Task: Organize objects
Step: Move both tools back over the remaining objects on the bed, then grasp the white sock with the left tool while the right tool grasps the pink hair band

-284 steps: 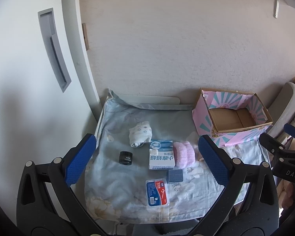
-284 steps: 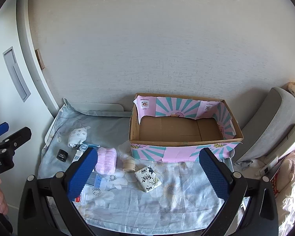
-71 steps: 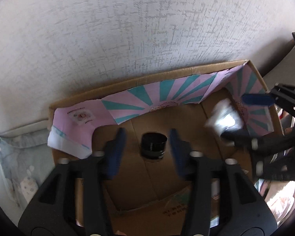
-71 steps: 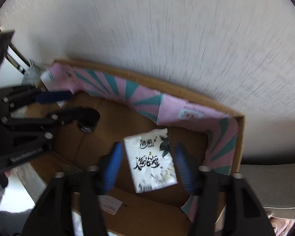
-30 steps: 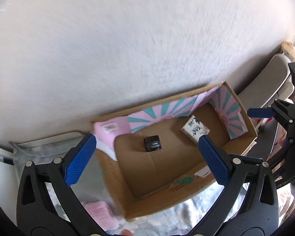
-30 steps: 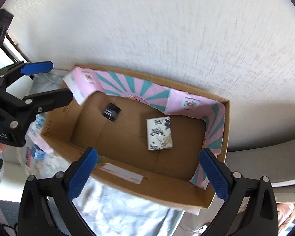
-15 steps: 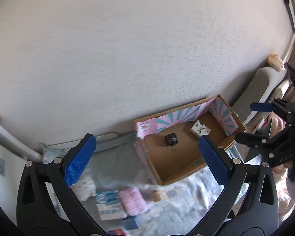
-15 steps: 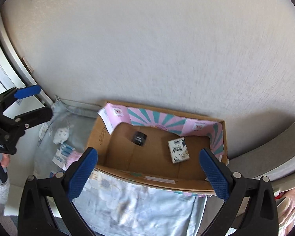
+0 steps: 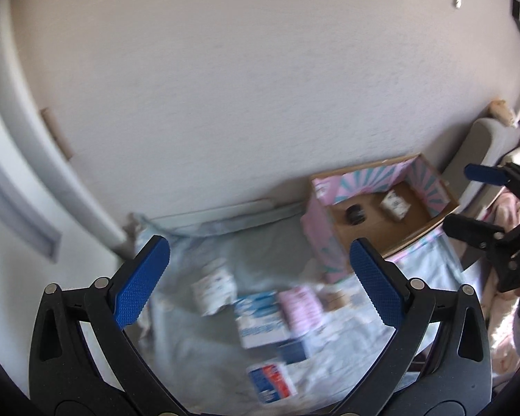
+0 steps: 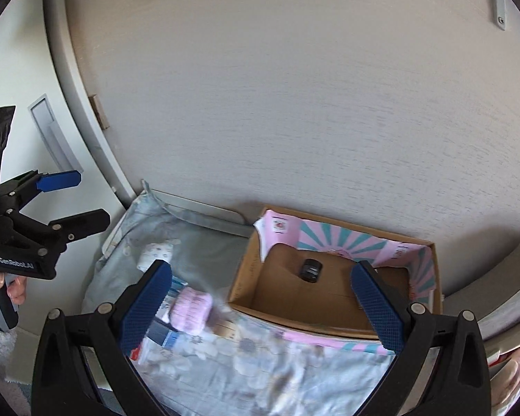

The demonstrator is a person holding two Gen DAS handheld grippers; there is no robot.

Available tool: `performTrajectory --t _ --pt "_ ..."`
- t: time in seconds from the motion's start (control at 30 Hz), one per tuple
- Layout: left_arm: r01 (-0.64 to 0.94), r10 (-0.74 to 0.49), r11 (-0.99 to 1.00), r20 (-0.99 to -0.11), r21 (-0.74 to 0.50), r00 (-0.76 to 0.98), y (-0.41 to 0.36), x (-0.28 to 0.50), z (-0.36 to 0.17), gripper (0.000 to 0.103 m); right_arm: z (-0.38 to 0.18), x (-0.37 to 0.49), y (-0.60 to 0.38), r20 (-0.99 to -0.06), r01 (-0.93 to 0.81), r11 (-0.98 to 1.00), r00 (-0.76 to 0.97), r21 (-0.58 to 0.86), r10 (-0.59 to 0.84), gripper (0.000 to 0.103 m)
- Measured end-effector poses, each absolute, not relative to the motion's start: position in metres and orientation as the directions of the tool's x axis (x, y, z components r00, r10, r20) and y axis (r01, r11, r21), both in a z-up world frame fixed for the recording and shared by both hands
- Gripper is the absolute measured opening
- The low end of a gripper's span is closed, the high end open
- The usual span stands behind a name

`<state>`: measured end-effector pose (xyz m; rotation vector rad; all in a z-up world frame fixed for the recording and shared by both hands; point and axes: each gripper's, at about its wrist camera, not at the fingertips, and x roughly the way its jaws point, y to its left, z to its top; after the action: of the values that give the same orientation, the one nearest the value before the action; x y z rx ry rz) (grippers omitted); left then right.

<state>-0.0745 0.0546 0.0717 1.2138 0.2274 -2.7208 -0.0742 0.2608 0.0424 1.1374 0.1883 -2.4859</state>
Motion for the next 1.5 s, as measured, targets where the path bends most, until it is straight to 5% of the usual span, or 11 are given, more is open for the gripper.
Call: performTrajectory --t 0.9,1.33,1.5 --pt "0.221 0.045 -0.950 -0.797 -0.220 -0.603 -0.017 -0.072 -0.028 0.103 -0.037 -0.051 0.174 -0.814 0.406 -0.909 -0.495 0.092 -0.303 0.103" --pt "0.266 0.096 -0.929 -0.862 -0.257 -0.498 -0.023 -0.115 -0.126 0.098 -0.125 -0.070 0.148 -0.871 0.355 -0.923 -0.396 0.145 -0.290 0.076" --pt "0.277 0.099 -0.926 -0.873 -0.256 -0.478 -0.021 -0.122 -0.146 0.095 -0.144 -0.078 0.146 -0.878 0.310 -0.942 -0.406 0.129 -0.254 0.073"
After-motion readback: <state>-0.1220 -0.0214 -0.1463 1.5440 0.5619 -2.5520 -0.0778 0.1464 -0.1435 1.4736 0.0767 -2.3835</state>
